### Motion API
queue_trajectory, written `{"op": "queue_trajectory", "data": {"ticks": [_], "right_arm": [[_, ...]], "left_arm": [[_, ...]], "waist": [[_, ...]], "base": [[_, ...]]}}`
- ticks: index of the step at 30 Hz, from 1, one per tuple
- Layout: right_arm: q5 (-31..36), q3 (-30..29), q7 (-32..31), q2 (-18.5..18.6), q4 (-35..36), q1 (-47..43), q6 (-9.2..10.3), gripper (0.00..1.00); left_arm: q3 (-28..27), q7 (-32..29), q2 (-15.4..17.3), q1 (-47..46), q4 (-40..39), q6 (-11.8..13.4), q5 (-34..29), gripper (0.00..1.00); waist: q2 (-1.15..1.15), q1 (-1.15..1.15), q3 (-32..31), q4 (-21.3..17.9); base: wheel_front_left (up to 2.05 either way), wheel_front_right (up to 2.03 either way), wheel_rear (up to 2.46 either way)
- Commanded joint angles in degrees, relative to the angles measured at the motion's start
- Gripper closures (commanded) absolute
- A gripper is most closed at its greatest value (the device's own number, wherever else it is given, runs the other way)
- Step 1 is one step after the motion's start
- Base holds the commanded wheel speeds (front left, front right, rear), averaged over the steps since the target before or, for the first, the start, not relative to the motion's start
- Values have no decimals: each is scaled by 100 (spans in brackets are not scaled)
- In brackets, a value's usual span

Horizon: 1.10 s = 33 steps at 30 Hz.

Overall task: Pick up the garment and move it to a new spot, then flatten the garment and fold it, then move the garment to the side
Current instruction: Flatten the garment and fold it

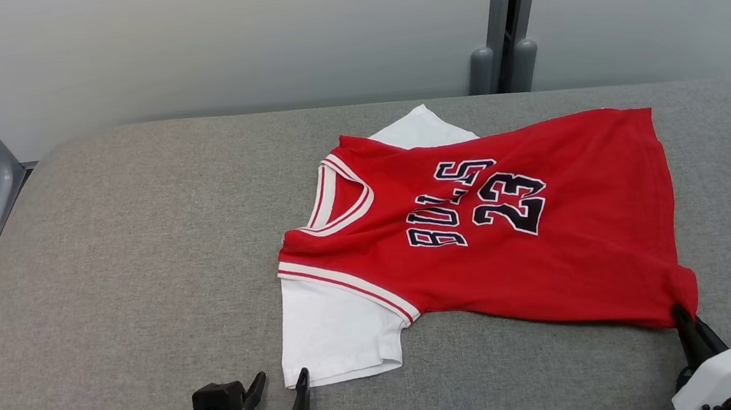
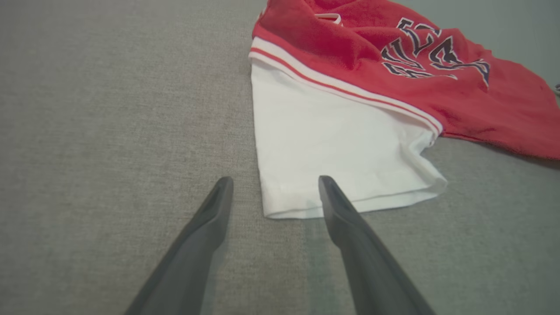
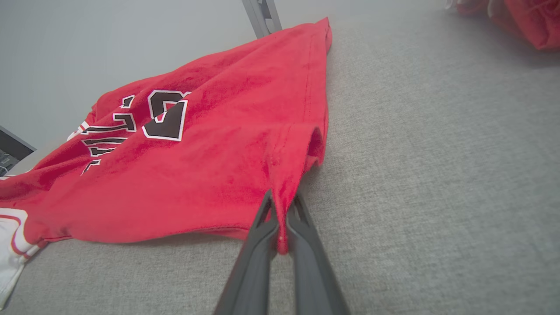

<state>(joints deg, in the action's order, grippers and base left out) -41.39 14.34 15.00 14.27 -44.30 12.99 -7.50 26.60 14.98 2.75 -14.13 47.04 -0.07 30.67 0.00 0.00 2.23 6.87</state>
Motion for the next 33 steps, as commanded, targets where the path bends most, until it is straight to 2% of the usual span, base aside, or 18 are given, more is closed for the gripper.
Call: {"op": "queue_trajectory", "data": {"ticks": [1, 10, 19, 20, 21, 22, 23, 28, 33], "right_arm": [[25, 13, 30, 36, 31, 45, 2, 100], [28, 62, 31, 71, 78, 60, 2, 100], [46, 102, 30, 99, 64, 63, 2, 100], [45, 108, 30, 100, 62, 61, 2, 100], [45, 114, 31, 101, 59, 58, 2, 100], [45, 119, 30, 103, 56, 53, 2, 100], [43, 124, 30, 104, 53, 47, 2, 100], [31, 118, 30, 111, 19, 20, 2, 100], [75, -11, 30, 140, 90, -25, 2, 100]], "left_arm": [[26, 17, 32, -114, 59, 38, 63, 0], [598, 4, 30, -417, 701, 4, 1106, 0], [1072, -6, 26, -607, 935, -46, 1738, 0], [1149, -15, 19, -611, 960, -84, 1800, 13], [1225, -37, 14, -611, 986, -115, 1851, 67], [1296, -47, 10, -616, 1012, -142, 1909, 96], [1358, -46, 10, -630, 1032, -159, 1960, 100], [1571, -22, 23, -697, 1069, -171, 2153, 100], [1237, 5, 38, -796, 773, -150, 1974, 100]], "waist": [[0, 0, 14, -16], [0, 0, 70, -93], [0, 0, 99, -116], [0, 0, 98, -116], [0, 0, 96, -115], [0, 0, 94, -113], [0, 0, 89, -110], [0, 0, 18, -82], [0, 0, -116, -31]], "base": [[0, 0, 0], [0, 0, 0], [0, 0, 0], [0, 0, 0], [0, 0, 0], [0, 0, 0], [0, 0, 0], [0, 0, 0], [0, 0, 0]]}}
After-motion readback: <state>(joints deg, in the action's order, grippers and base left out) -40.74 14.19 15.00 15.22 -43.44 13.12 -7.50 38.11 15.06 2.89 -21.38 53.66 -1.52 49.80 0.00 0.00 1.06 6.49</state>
